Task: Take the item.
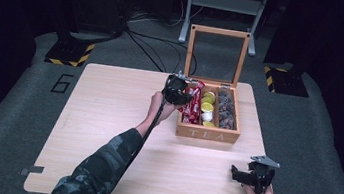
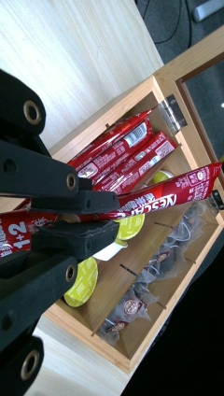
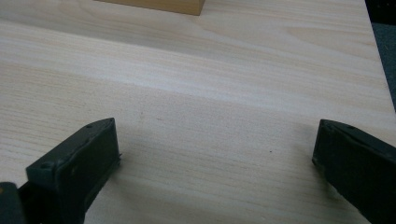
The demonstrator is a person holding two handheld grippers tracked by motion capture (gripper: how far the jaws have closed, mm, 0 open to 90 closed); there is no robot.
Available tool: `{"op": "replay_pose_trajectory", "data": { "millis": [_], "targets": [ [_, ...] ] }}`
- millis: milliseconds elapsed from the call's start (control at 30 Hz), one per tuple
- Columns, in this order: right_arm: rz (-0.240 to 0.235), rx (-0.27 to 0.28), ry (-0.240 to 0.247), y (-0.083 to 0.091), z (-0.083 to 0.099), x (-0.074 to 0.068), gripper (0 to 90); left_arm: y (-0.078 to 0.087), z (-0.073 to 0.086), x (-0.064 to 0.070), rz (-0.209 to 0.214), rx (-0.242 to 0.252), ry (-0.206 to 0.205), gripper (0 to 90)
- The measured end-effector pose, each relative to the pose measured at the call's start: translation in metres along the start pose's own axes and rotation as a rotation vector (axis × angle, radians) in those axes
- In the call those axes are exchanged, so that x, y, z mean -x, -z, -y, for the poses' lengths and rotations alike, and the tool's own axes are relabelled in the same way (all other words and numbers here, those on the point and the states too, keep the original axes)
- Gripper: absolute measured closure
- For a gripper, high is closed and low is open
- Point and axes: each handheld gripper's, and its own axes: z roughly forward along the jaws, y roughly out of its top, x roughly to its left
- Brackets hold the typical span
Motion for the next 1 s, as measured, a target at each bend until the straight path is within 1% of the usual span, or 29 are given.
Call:
{"op": "replay_pose_trajectory", "data": {
  "millis": [100,133,233,400,533,600,633,667,700,767,800,833,1000],
  "targets": [
    [0.000,0.000,0.000,0.000,0.000,0.000,0.0,0.003,0.000,0.000,0.004,0.007,-0.002,83.0],
    [0.000,0.000,0.000,0.000,0.000,0.000,0.0,0.006,-0.001,0.000,0.002,0.018,-0.006,83.0],
    [0.000,0.000,0.000,0.000,0.000,0.000,0.0,0.010,0.000,-0.001,0.005,0.024,-0.009,83.0],
    [0.000,0.000,0.000,0.000,0.000,0.000,0.0,0.018,0.003,-0.002,-0.007,0.038,-0.018,83.1],
    [0.000,0.000,0.000,0.000,0.000,0.000,0.0,0.023,0.005,-0.005,-0.014,0.041,-0.024,83.1],
    [0.001,0.000,0.000,0.000,0.000,0.000,0.0,0.028,0.007,-0.008,-0.017,0.045,-0.023,83.2],
    [0.001,0.000,0.000,0.000,0.000,0.000,0.0,0.028,0.007,-0.008,-0.017,0.045,-0.023,83.3],
    [0.001,0.000,0.000,0.000,0.000,0.000,0.0,0.032,0.009,-0.011,-0.022,0.042,-0.031,83.3],
    [0.001,0.000,0.000,0.000,0.000,0.000,0.0,0.032,0.009,-0.011,-0.022,0.042,-0.031,83.3],
    [0.001,0.000,0.000,0.000,0.000,0.000,0.0,0.037,0.010,-0.014,-0.031,0.051,-0.030,83.4],
    [0.001,0.000,-0.001,0.000,0.000,0.000,0.0,0.041,0.013,-0.018,-0.036,0.056,-0.030,83.4],
    [0.001,0.000,-0.001,0.000,0.000,0.000,0.0,0.041,0.013,-0.018,-0.036,0.056,-0.030,83.4],
    [0.001,0.000,0.000,0.000,0.000,0.000,0.0,0.049,0.018,-0.026,-0.055,0.061,-0.026,83.4]
  ]
}}
